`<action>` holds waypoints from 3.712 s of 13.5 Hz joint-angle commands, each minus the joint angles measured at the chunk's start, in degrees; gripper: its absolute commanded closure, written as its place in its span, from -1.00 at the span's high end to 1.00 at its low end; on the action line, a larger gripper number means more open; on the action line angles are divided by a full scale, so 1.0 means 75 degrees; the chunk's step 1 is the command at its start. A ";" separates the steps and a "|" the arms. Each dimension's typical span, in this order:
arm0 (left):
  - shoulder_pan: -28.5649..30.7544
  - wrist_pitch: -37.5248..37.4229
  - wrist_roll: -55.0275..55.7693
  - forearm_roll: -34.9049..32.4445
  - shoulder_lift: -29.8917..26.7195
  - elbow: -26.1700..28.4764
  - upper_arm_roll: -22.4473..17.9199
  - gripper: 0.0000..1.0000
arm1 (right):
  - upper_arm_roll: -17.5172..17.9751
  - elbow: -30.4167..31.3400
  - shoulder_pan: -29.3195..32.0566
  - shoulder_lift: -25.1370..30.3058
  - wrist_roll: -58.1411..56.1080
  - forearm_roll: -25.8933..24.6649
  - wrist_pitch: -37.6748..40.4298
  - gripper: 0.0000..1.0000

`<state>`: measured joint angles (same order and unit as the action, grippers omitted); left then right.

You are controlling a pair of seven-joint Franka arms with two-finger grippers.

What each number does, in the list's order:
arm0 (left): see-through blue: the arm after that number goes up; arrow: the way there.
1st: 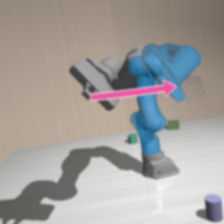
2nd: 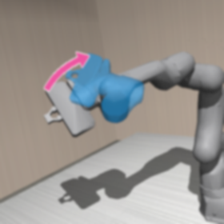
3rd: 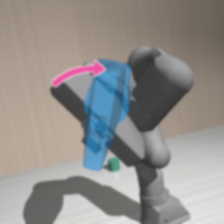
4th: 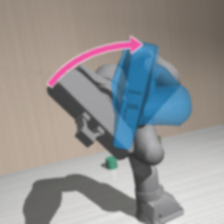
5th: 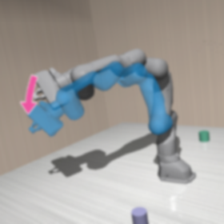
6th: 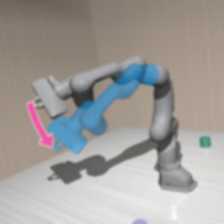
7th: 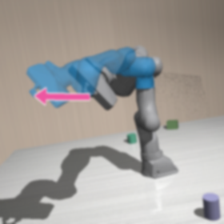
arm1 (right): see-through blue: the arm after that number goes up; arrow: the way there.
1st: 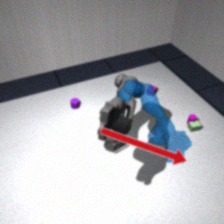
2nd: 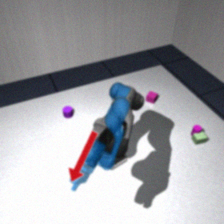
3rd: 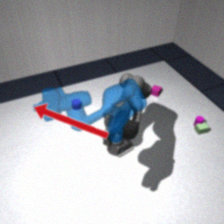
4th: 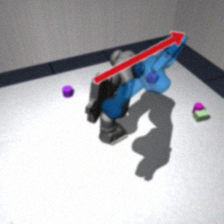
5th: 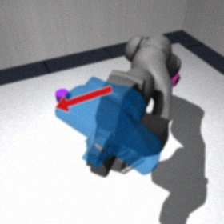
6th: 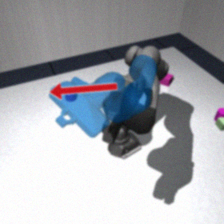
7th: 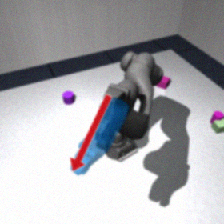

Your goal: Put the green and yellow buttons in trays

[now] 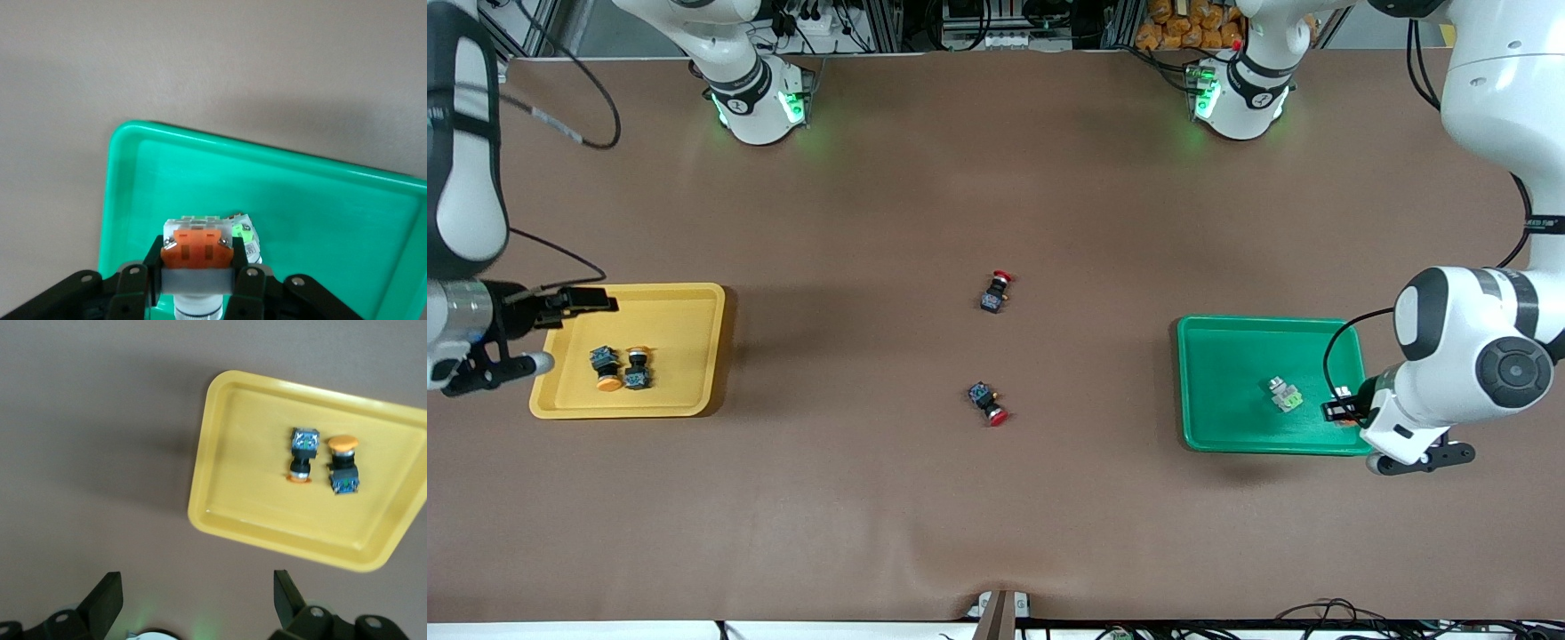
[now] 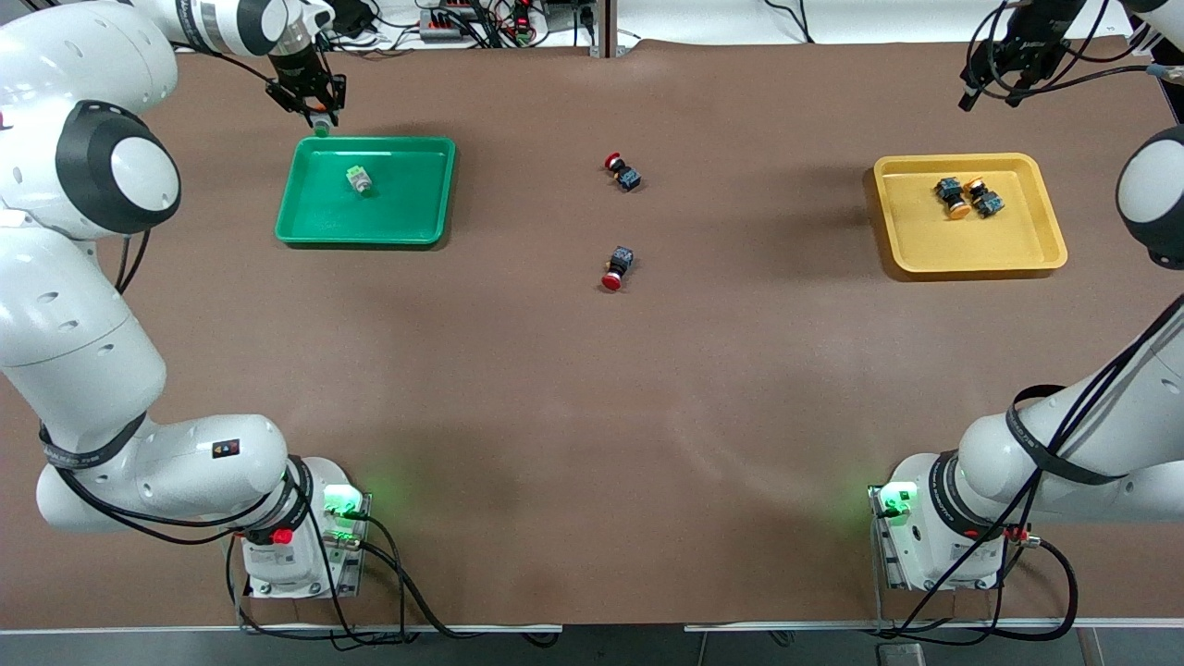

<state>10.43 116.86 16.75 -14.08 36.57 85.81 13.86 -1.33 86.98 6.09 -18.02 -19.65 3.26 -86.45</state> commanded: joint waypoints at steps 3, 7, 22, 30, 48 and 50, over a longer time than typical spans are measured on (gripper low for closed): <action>-0.0066 0.0227 -0.0007 0.0049 0.0174 0.0171 0.0050 -1.00 | -0.0022 0.1361 -0.0636 0.1907 0.1981 -0.0106 -0.0099 1.00; 0.0249 0.0824 -0.0100 0.0003 0.0186 0.0768 0.0027 -1.00 | -0.0010 0.1130 -0.0813 0.2611 0.3195 -0.0094 0.0193 1.00; 0.0555 -0.0389 -0.0253 0.0026 -0.2015 0.0198 0.0073 1.00 | -0.0022 0.0226 -0.0625 0.2626 0.2702 -0.0200 0.0604 1.00; 0.0497 -0.2852 -0.0253 0.0612 -0.3691 -0.0496 0.0132 1.00 | -0.0069 -0.0126 -0.0437 0.2286 0.2690 0.0363 0.0593 1.00; -0.2199 -0.4775 -0.1296 0.1819 -0.5404 0.0266 -0.2177 1.00 | -0.0022 -0.0242 -0.0801 0.2204 0.2597 -0.0376 0.0288 1.00; -0.2188 -0.4846 -0.1307 0.1831 -0.5392 0.0219 -0.2142 1.00 | -0.0022 -0.0242 -0.0812 0.2204 0.2597 -0.0376 0.0288 1.00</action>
<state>-5.91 81.47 8.03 -1.34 -2.28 86.49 -2.27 -1.42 86.19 0.04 -1.33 0.22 1.05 -85.08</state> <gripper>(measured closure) 0.000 0.000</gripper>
